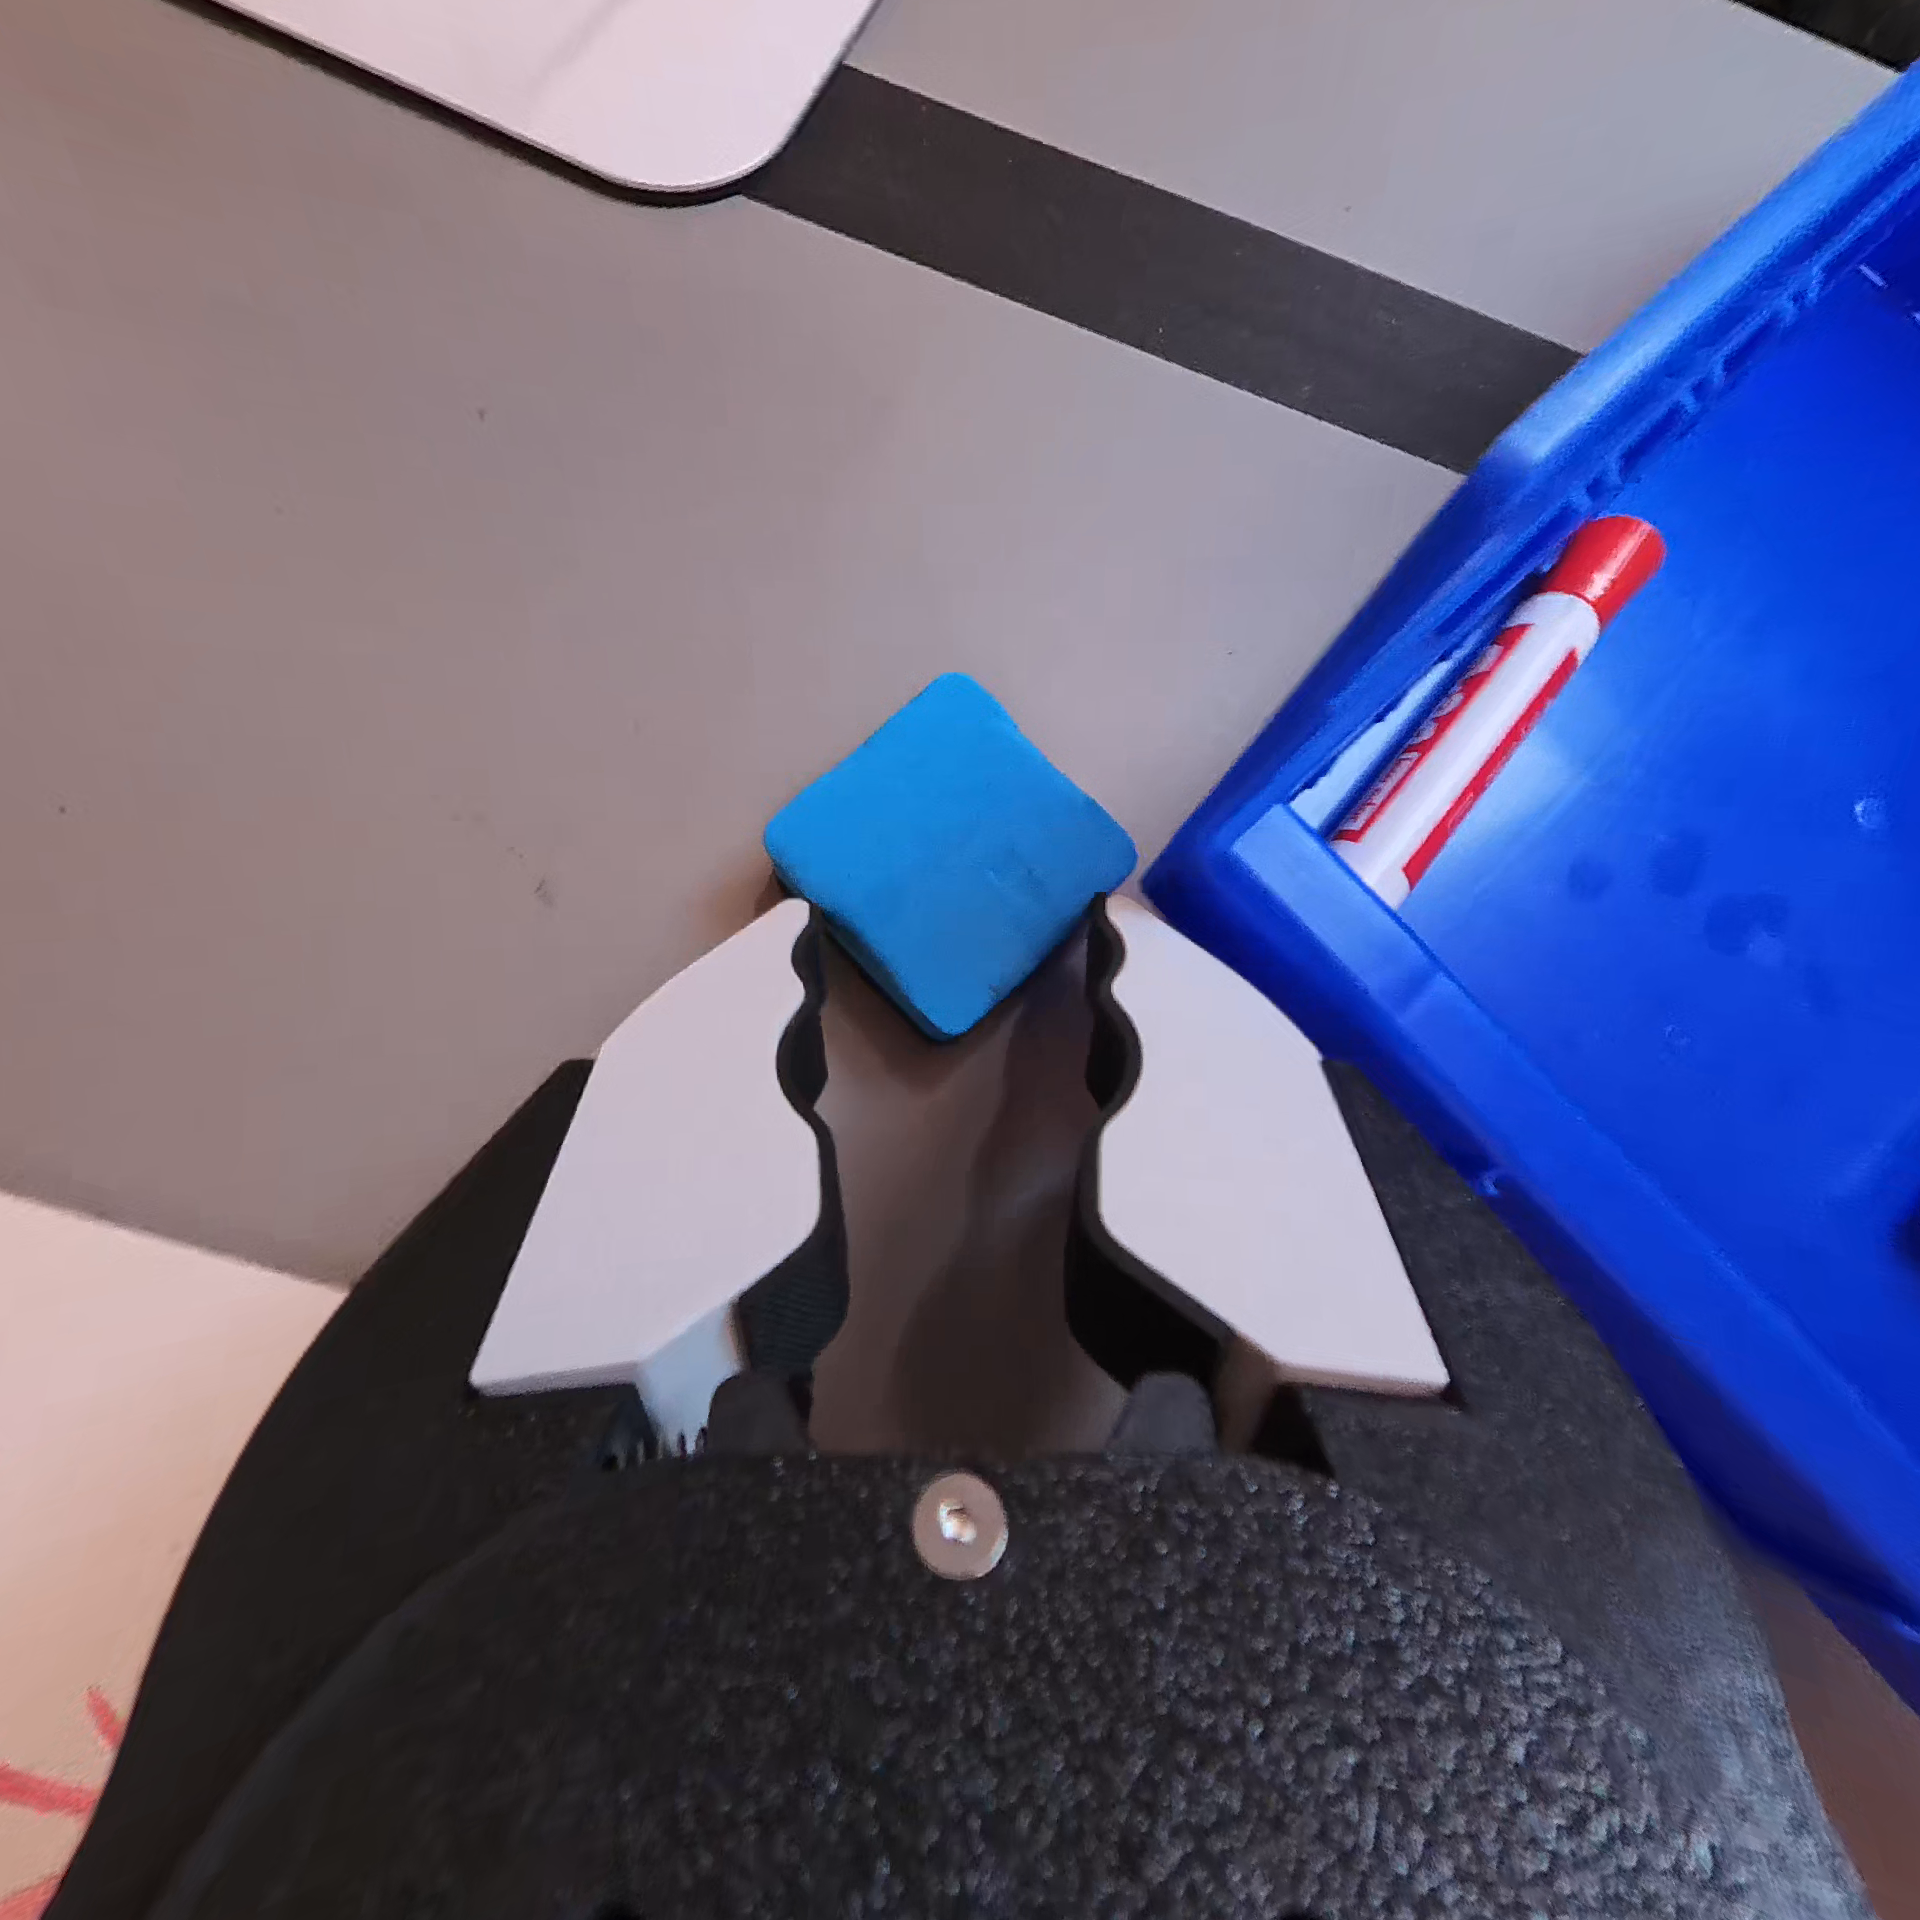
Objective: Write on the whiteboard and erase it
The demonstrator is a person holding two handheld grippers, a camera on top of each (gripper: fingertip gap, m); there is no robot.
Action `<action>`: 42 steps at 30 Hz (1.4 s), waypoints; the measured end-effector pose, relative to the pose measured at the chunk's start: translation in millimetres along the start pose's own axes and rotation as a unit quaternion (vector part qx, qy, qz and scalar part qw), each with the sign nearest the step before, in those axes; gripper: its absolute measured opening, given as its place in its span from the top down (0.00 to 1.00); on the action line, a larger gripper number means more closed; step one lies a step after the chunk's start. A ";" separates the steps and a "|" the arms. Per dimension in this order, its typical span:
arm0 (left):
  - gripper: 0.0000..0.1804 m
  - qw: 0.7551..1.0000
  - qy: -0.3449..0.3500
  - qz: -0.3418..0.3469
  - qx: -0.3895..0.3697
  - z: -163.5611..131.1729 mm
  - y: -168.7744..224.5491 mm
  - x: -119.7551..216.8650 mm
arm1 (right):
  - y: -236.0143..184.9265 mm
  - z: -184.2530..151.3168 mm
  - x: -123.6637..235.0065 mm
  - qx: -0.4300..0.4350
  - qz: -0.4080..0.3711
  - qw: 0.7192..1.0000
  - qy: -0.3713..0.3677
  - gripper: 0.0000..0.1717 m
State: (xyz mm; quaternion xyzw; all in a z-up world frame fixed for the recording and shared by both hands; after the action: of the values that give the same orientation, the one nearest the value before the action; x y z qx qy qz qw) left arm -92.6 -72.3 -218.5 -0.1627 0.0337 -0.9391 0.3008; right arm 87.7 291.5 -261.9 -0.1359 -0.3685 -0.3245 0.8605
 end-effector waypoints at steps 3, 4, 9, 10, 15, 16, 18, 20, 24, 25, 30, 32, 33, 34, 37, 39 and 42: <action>1.00 1.000 0.000 0.000 -0.001 -0.1 -0.1 0.6 | -16.4 -5.7 6.2 0.049 0.056 0.997 -0.013 0.73; 1.00 1.000 0.000 0.000 -0.001 -0.1 -0.1 0.7 | -28.6 -8.7 10.2 0.087 0.096 0.991 -0.016 0.73; 1.00 1.000 -0.003 -0.004 0.001 -1.8 0.5 -0.8 | -57.1 -35.4 36.1 0.233 0.203 0.950 -0.042 0.72; 1.00 1.000 -0.003 -0.004 0.001 -2.0 0.9 -1.1 | -47.2 -37.4 38.1 0.229 0.186 0.954 -0.058 0.70; 1.00 1.000 -0.006 -0.003 -0.002 -2.6 1.0 -1.1 | -38.2 -24.4 50.8 0.107 0.166 0.979 -0.056 0.59; 1.00 1.000 -0.006 -0.003 0.000 -2.9 0.6 -1.3 | -42.5 -20.0 51.7 0.060 0.159 0.984 -0.046 0.58; 1.00 1.000 -0.007 -0.005 0.004 -3.5 0.2 -1.7 | -48.6 -20.6 47.8 -0.027 0.132 0.990 -0.040 0.59; 1.00 1.000 -0.008 -0.005 0.004 -3.8 0.6 -1.8 | -50.5 -23.6 40.5 -0.051 0.086 0.995 -0.030 0.58; 1.00 1.000 -0.006 -0.004 -0.002 -2.3 2.0 -0.2 | -54.3 -23.2 31.1 -0.057 0.053 0.997 -0.018 0.57; 1.00 1.000 -0.005 -0.004 -0.002 -1.8 2.3 0.1 | -55.1 -24.0 29.4 -0.053 0.050 0.997 -0.022 0.58; 1.00 1.000 -0.006 -0.006 -0.004 -1.7 3.1 0.7 | -56.0 -27.6 24.3 -0.045 0.042 0.998 -0.032 0.62; 1.00 1.000 -0.007 -0.006 -0.004 -2.0 3.2 0.6 | -56.3 -28.8 22.9 -0.048 0.047 0.997 -0.033 0.63; 1.00 1.000 -0.007 -0.006 -0.005 -2.1 3.2 0.5 | -55.8 -28.5 22.8 -0.048 0.048 0.997 -0.031 0.65; 1.00 1.000 -0.008 -0.006 -0.006 -2.3 3.1 0.4 | -55.2 -28.0 22.8 -0.046 0.049 0.997 -0.030 0.67; 1.00 1.000 -0.008 -0.006 -0.006 -2.2 3.3 0.0 | -54.0 -24.7 24.1 -0.008 0.062 0.998 -0.023 0.68; 1.00 1.000 -0.009 -0.003 -0.007 -2.4 2.8 -0.3 | -63.9 -16.7 35.5 0.047 0.116 0.992 -0.010 0.68; 1.00 1.000 -0.022 -0.001 -0.014 -4.0 4.4 -2.1 | -80.9 -17.2 69.2 0.107 0.171 0.979 -0.016 0.68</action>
State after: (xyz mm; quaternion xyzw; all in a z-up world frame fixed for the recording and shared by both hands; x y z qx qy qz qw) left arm -89.8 -74.9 -223.6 -0.1880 0.0400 -0.9349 0.2983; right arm 79.6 190.8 -224.3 -0.1087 -0.3862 -0.1290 0.9069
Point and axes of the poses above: each gripper's, where its closed fingertips meet, x back along the fingers, z out of its top, y = z × x across the jaws, the point moved 1 cm from there along x, back along the fingers, and after that the axes turned 7 degrees about z, right-handed, at the moved point
